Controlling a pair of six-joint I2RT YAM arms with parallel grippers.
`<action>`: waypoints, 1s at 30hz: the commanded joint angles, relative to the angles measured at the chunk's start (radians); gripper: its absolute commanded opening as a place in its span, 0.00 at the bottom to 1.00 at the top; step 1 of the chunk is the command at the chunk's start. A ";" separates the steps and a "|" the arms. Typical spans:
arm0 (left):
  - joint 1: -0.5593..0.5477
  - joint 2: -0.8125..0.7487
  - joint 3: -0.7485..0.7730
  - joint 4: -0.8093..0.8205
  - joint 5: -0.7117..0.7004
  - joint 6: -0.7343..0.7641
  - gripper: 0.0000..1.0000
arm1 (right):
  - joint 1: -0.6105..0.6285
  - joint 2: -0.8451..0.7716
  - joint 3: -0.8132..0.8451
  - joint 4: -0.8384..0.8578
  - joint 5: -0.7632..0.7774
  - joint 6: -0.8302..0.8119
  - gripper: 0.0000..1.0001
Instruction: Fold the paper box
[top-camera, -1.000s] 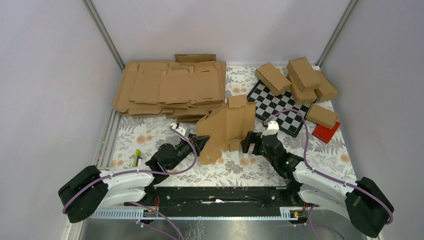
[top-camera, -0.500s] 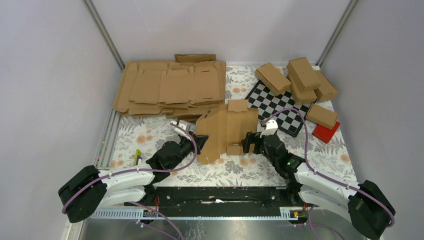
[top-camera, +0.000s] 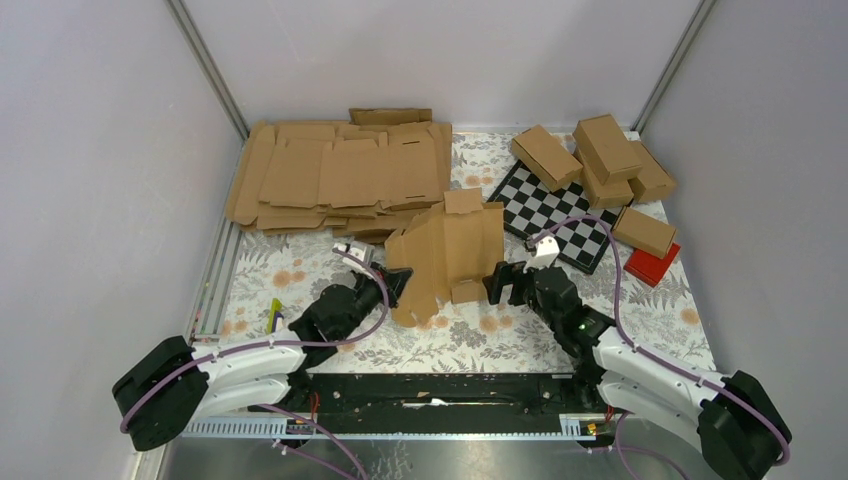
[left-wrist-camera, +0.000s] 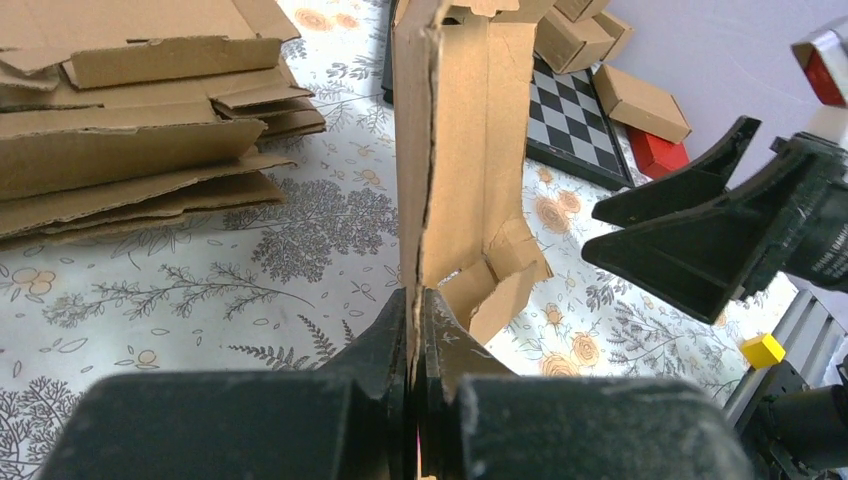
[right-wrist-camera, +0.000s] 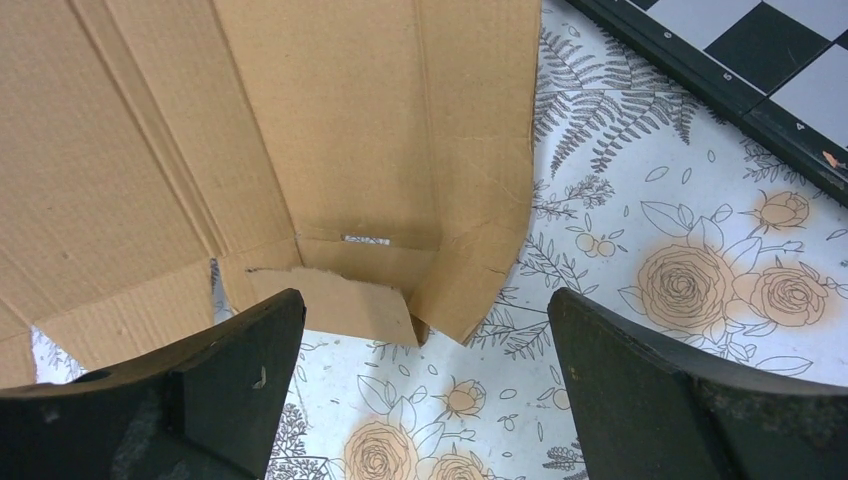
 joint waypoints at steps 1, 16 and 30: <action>-0.003 -0.015 -0.046 0.180 0.089 0.102 0.00 | -0.028 0.043 0.046 0.018 -0.033 -0.022 0.99; -0.002 0.045 0.002 0.134 0.177 0.204 0.00 | -0.287 0.303 0.173 0.128 -0.462 -0.078 0.96; -0.004 0.047 -0.008 0.179 0.201 0.179 0.00 | -0.068 0.225 0.106 -0.041 -0.165 -0.073 0.85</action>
